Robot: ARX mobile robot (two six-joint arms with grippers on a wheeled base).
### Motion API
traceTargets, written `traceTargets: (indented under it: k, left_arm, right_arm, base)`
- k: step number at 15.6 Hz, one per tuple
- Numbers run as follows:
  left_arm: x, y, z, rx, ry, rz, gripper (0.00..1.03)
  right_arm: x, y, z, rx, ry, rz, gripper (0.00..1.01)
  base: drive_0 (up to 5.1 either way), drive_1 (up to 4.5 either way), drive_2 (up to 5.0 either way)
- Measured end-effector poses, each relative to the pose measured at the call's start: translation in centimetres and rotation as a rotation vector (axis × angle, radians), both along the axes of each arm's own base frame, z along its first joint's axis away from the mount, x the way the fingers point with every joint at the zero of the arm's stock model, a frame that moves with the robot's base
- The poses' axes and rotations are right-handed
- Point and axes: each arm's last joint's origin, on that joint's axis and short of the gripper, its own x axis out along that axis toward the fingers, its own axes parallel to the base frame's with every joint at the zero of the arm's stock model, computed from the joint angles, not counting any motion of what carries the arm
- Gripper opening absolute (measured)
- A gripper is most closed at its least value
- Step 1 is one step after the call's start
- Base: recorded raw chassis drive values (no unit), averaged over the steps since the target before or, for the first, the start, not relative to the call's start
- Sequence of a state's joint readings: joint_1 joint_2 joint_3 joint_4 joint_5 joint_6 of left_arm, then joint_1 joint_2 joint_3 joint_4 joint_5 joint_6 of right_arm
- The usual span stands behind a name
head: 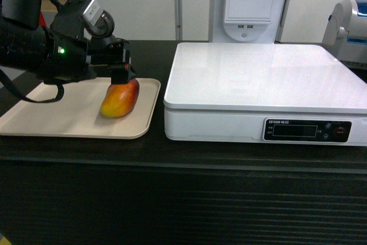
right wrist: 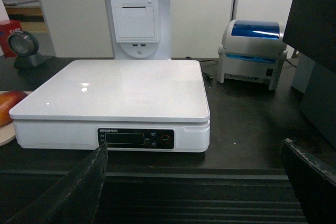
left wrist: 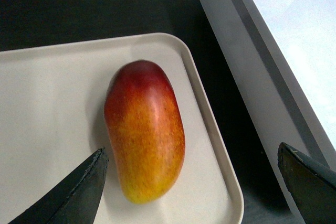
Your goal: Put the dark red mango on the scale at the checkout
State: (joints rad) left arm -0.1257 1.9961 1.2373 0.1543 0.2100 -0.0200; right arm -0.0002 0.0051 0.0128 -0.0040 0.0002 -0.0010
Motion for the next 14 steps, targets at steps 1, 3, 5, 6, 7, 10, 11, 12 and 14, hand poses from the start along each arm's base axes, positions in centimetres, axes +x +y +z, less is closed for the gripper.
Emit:
traceTargets:
  k: [1,3,5,6,7,10,11,12,14]
  left_arm:
    - [1.1,0.2,0.3,-0.008,0.013,0.003,0.98]
    - [2.8,0.4,0.1,-0.005,0.047,0.015,0.98]
    - [3.9,0.2,-0.6,0.008,0.070,0.025,0.98]
    - [4.3,-0.2,-0.9,0.014,0.076,0.024,0.98]
    - [4.8,-0.5,-1.4,0.023,0.079,0.028,0.98]
    - [5.8,-0.8,-3.1,0.047,0.107,0.034,0.98]
    - [6.0,-0.8,-3.4,0.051,0.107,0.042,0.98]
    - [6.3,-0.7,-3.7,0.053,0.110,0.045,0.98]
    - [6.7,-0.6,-4.4,0.058,0.123,0.047,0.98]
  right_arm:
    - [0.0,0.0,0.0,0.000,0.000,0.000,0.98]
    - [0.0,0.0,0.0,0.000,0.000,0.000,0.98]
    - [0.0,0.0,0.0,0.000,0.000,0.000,0.98]
    - [0.0,0.0,0.0,0.000,0.000,0.000,0.98]
    - [0.0,0.0,0.0,0.000,0.000,0.000,0.98]
    - [0.0,0.0,0.0,0.000,0.000,0.000,0.98]
    - [0.0,0.0,0.0,0.000,0.000,0.000,0.98]
    - [0.0,0.0,0.0,0.000,0.000,0.000,0.98]
    - [0.0,0.0,0.0,0.000,0.000,0.000,0.98]
  base:
    - [0.0,0.00,0.0]
    - [0.0,0.00,0.0]
    - [0.0,0.00,0.0]
    - [0.0,0.00,0.0]
    - [0.0,0.00,0.0]
    - [0.0,0.00,0.0]
    - [0.0,0.00,0.0]
    - [0.0,0.00,0.0]
    - [0.0,0.00,0.0]
